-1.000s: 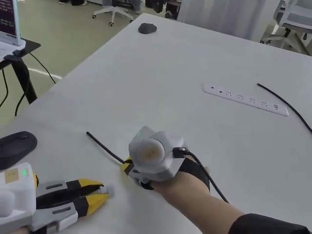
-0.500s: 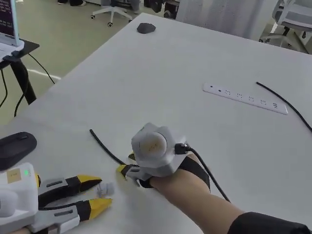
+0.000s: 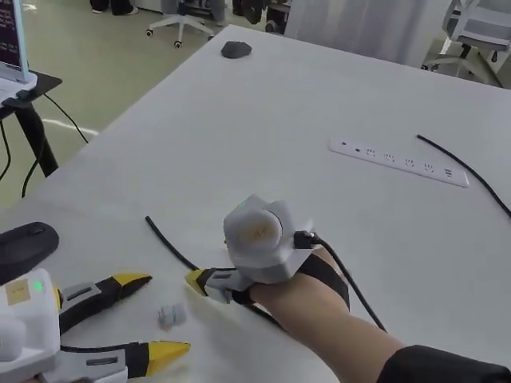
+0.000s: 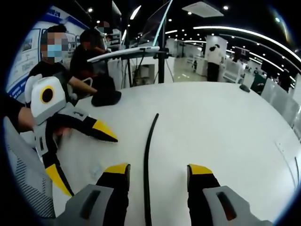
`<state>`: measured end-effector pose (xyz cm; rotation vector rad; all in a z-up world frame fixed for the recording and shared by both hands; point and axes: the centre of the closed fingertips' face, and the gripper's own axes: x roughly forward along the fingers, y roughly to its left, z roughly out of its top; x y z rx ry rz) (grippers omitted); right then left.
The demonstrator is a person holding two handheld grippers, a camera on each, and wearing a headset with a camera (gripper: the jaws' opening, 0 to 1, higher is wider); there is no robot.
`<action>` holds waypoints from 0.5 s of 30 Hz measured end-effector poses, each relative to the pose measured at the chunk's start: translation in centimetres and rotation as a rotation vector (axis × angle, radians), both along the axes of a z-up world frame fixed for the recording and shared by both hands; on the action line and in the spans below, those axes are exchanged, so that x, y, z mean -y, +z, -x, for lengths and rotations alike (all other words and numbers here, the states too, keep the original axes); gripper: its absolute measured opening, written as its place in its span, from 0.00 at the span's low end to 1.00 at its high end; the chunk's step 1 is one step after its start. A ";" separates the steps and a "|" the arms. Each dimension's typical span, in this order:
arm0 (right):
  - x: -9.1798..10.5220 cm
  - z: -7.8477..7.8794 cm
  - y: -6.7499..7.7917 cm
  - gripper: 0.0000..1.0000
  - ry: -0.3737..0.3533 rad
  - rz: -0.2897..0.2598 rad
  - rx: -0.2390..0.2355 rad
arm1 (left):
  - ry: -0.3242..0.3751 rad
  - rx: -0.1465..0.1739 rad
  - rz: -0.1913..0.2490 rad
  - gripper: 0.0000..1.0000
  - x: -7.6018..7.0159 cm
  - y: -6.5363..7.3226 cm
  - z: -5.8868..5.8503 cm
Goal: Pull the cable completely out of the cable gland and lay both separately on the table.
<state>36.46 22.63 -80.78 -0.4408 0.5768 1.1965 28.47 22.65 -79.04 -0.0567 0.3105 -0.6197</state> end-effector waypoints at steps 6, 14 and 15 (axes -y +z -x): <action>0.4 -0.2 0.5 0.69 -0.013 -0.038 -0.031 | 0.005 0.017 0.008 0.93 0.2 1.0 -0.7; 4.9 -2.0 1.4 0.98 -0.128 -0.064 -0.073 | -0.019 -0.076 0.019 0.99 0.8 1.1 -0.6; 5.8 -2.1 1.5 0.99 -0.131 -0.058 -0.085 | -0.019 -0.073 0.018 0.99 0.8 1.3 -0.7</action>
